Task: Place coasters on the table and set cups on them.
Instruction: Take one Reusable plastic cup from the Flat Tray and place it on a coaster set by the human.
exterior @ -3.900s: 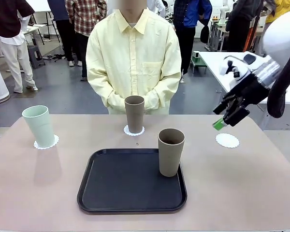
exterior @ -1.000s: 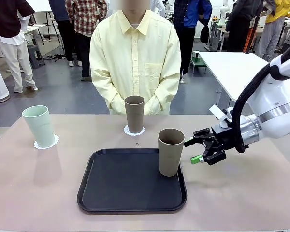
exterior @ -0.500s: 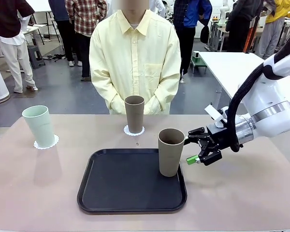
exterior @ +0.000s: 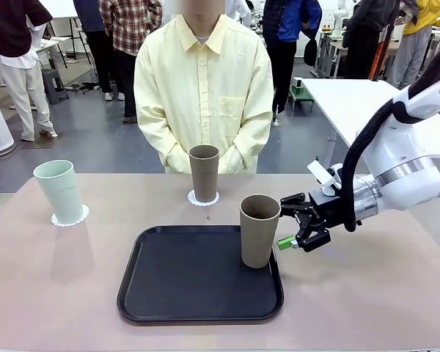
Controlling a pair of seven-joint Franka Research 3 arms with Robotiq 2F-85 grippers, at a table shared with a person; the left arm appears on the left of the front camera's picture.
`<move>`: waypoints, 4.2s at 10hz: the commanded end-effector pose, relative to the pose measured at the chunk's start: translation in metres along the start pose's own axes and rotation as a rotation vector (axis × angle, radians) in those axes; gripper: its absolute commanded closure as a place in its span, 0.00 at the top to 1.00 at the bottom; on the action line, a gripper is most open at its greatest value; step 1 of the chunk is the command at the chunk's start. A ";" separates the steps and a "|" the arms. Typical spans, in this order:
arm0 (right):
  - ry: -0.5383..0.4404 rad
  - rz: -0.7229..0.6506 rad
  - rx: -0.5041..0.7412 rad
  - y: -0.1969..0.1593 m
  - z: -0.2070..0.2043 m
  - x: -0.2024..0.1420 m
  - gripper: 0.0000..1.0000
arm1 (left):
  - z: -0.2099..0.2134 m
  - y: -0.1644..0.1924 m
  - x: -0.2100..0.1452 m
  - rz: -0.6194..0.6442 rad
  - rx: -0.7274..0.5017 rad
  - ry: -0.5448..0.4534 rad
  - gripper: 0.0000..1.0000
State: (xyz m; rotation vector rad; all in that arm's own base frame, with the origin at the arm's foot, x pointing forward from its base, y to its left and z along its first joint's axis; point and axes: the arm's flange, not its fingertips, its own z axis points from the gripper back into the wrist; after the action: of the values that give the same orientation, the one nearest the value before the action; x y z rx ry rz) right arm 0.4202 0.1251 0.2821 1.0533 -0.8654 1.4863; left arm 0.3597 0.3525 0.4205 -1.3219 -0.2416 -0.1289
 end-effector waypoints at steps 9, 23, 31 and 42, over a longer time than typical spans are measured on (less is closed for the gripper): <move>-0.027 0.014 -0.012 -0.025 -0.034 -0.008 1.00 | 0.001 -0.001 -0.001 0.014 0.011 -0.002 1.00; -0.064 0.006 0.052 -0.021 -0.040 0.000 0.00 | 0.001 -0.001 -0.001 0.014 0.011 -0.002 1.00; -0.028 -0.017 -0.188 0.029 0.051 0.119 0.00 | 0.001 -0.001 -0.001 0.014 0.011 -0.002 1.00; -0.152 -0.239 -0.588 -0.002 0.254 0.083 0.84 | 0.001 -0.001 -0.001 0.014 0.011 -0.002 1.00</move>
State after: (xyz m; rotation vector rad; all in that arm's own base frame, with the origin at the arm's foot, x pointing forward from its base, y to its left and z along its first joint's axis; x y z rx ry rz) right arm 0.4590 -0.0879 0.4424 0.7730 -1.1357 0.9184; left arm 0.3589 0.3534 0.4201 -1.3223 -0.2430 -0.1267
